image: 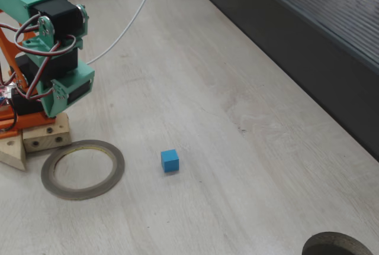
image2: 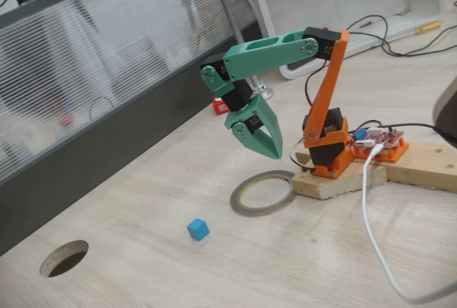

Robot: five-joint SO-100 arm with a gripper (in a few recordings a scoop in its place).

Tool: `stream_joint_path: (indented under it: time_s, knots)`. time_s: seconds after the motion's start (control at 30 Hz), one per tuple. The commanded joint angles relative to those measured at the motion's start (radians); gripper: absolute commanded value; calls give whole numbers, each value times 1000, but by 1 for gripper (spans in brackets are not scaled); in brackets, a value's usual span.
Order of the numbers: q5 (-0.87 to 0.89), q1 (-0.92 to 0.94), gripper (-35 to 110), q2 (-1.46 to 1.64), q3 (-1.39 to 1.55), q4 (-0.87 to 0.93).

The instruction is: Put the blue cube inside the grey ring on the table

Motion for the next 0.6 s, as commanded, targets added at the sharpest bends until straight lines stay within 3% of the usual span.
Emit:
stream_joint_path:
  time_s: [0.0,0.37,0.57]
  knots:
    - [9,5,1,14,3,15]
    - [14,6,1,2,-6,15]
    - [15,6,1,-173,-18,15]
